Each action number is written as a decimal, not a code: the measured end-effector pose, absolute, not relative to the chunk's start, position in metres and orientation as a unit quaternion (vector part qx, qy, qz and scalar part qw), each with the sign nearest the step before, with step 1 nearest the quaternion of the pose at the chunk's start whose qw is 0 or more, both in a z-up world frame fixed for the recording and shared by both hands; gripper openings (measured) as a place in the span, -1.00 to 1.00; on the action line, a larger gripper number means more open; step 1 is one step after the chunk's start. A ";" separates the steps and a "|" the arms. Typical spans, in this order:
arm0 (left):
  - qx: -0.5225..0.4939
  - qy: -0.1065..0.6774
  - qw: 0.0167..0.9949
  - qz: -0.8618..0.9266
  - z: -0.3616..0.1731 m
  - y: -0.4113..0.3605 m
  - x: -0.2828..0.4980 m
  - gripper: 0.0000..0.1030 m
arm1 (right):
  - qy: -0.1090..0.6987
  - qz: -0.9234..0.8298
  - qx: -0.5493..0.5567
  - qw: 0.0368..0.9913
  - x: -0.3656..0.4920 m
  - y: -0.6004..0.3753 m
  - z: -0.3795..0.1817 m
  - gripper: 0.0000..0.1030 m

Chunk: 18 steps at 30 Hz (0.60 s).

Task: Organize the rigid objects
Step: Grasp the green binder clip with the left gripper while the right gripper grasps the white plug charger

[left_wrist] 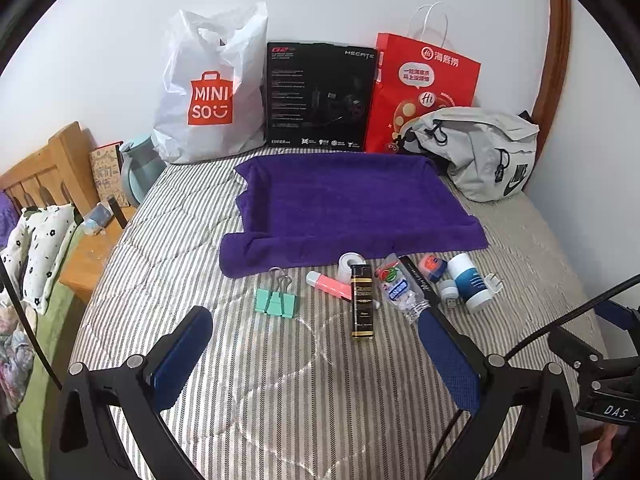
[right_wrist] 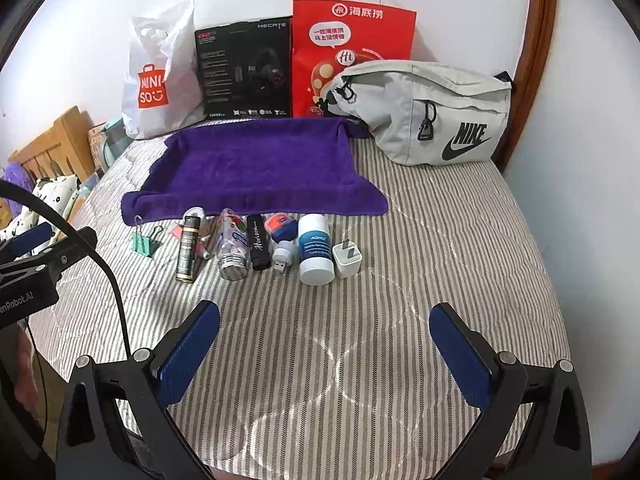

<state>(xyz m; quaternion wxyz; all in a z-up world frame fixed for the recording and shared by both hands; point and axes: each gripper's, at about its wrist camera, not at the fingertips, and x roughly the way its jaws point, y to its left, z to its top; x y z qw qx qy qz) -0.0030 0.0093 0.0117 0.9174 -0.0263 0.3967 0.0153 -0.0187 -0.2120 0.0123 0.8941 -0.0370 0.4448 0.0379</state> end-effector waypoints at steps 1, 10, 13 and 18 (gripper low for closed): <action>-0.026 0.400 0.916 0.019 0.009 0.011 -0.001 1.00 | 0.446 0.036 -0.039 0.894 -0.018 -0.213 0.011 1.00; -0.036 0.444 0.895 0.026 -0.037 0.029 0.029 1.00 | 0.462 0.033 -0.044 0.885 -0.003 -0.218 -0.007 1.00; -0.035 0.454 0.890 0.024 -0.057 0.040 0.042 1.00 | 0.470 0.033 -0.048 0.881 0.002 -0.218 -0.016 1.00; -0.043 0.472 0.880 0.022 -0.086 0.060 0.065 0.96 | 0.487 0.028 -0.050 0.871 0.014 -0.221 -0.030 1.00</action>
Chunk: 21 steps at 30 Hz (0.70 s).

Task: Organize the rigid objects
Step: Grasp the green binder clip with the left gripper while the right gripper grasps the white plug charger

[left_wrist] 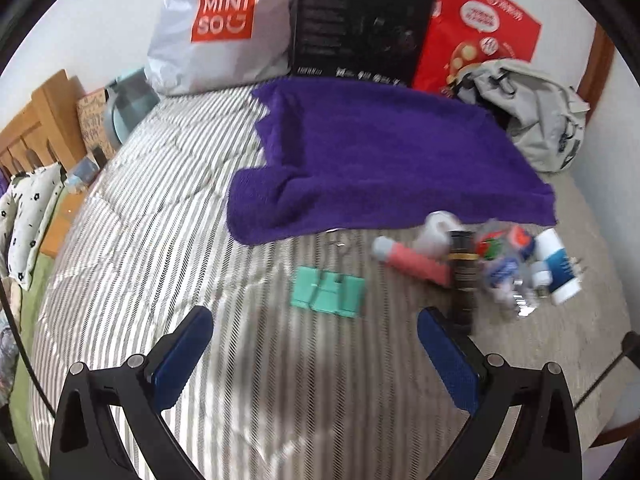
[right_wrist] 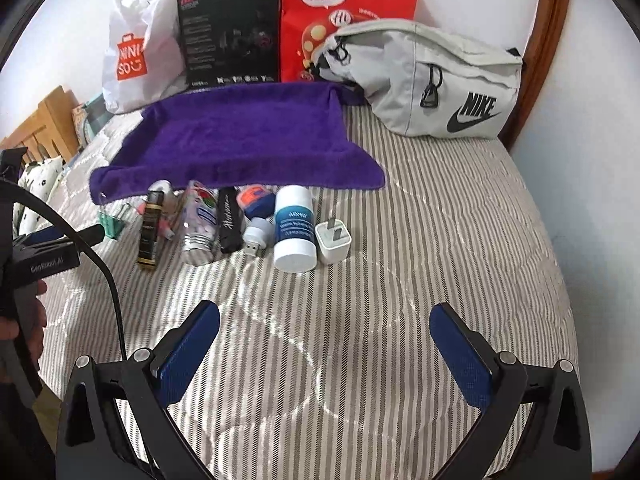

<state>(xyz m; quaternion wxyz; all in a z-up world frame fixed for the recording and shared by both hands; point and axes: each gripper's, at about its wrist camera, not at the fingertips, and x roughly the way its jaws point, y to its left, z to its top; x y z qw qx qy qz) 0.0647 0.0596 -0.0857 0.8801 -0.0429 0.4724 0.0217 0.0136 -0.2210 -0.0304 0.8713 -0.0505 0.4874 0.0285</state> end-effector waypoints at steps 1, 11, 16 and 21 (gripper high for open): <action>-0.040 0.473 0.880 0.017 -0.090 0.062 0.069 0.92 | 0.490 0.027 -0.050 0.870 0.016 -0.222 -0.033 1.00; 0.014 0.472 0.881 -0.021 -0.114 0.065 0.092 0.73 | 0.511 0.011 -0.049 0.858 0.039 -0.226 -0.055 1.00; 0.025 0.462 0.885 -0.044 -0.112 0.061 0.094 0.44 | 0.516 0.003 -0.020 0.856 0.053 -0.239 -0.066 1.00; 0.027 0.454 0.889 -0.055 -0.108 0.057 0.089 -0.15 | 0.509 -0.003 0.017 0.861 0.066 -0.257 -0.069 0.99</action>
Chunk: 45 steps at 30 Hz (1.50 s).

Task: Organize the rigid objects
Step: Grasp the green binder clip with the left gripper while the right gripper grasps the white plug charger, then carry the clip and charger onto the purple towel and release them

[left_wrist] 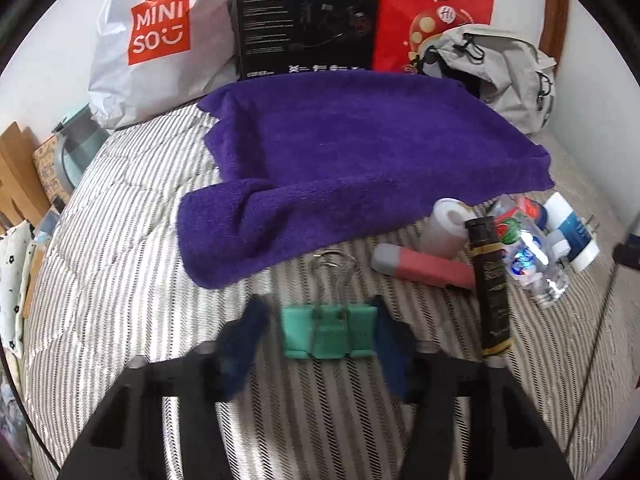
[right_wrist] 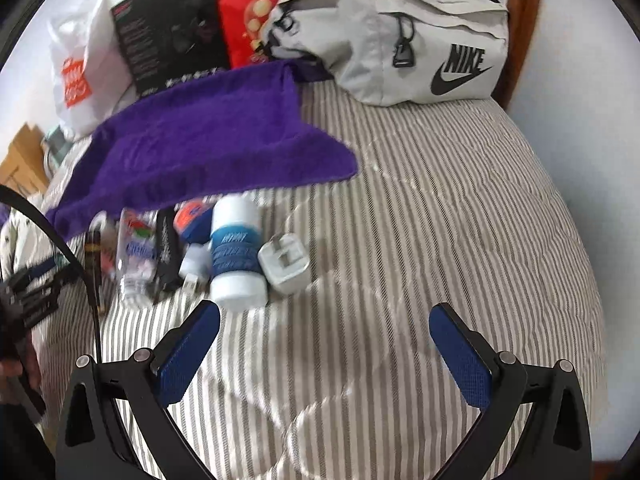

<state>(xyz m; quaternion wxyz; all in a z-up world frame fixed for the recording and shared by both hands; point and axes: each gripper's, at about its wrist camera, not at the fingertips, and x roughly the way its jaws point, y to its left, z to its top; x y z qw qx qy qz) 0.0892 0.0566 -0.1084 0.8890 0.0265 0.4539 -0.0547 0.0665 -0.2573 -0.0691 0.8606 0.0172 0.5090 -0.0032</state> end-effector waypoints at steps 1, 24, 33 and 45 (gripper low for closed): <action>0.028 0.454 0.889 -0.053 -0.108 0.055 0.089 -0.23 | 0.510 -0.006 0.018 0.860 0.070 -0.260 -0.070 0.98; 0.030 0.446 0.894 -0.042 -0.108 0.052 0.087 -0.24 | 0.499 0.068 -0.043 0.863 0.101 -0.245 -0.105 -0.06; 0.021 0.438 0.898 -0.032 -0.108 0.052 0.087 -0.24 | 0.497 0.076 -0.040 0.864 0.101 -0.245 -0.105 -0.49; -0.018 0.464 0.885 -0.034 -0.099 0.069 0.079 -0.24 | 0.506 0.085 -0.014 0.858 0.098 -0.262 -0.081 -0.49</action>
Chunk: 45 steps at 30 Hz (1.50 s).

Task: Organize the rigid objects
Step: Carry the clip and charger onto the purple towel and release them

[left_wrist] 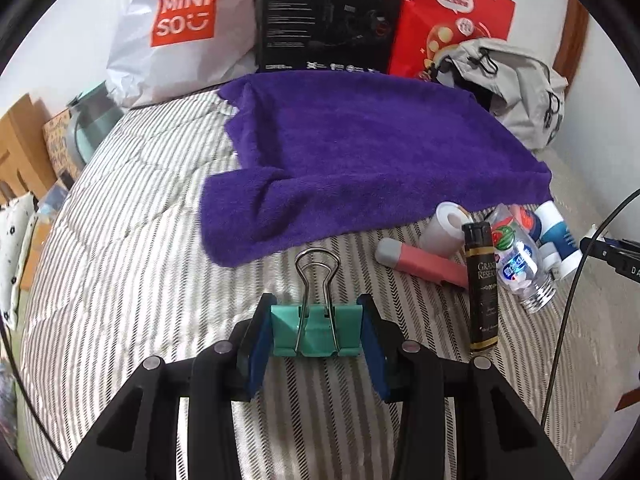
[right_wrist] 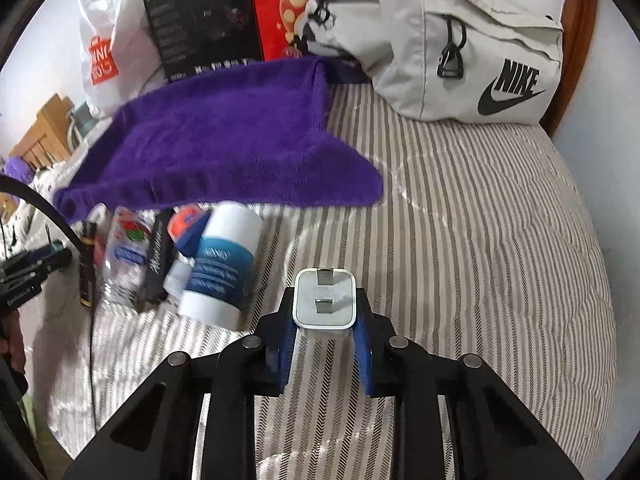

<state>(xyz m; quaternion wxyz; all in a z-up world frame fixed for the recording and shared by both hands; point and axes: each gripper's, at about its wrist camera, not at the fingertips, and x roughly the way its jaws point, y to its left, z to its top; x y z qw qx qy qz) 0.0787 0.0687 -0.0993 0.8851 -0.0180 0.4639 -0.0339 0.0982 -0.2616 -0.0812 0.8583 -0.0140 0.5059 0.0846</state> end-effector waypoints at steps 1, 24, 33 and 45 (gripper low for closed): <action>-0.019 0.464 0.885 -0.032 -0.096 0.070 0.078 -0.25 | 0.506 0.089 -0.013 0.858 0.099 -0.261 -0.078 -0.49; -0.050 0.429 0.902 -0.020 -0.034 0.087 0.151 -0.25 | 0.459 0.183 -0.040 0.869 0.235 -0.180 -0.036 -0.49; -0.059 0.441 0.895 -0.020 -0.044 0.094 0.169 -0.24 | 0.489 0.155 -0.064 0.856 0.311 -0.158 -0.081 -0.49; -0.060 0.442 0.894 -0.033 -0.049 0.088 0.202 -0.24 | 0.516 0.138 -0.097 0.840 0.329 -0.154 -0.103 -0.20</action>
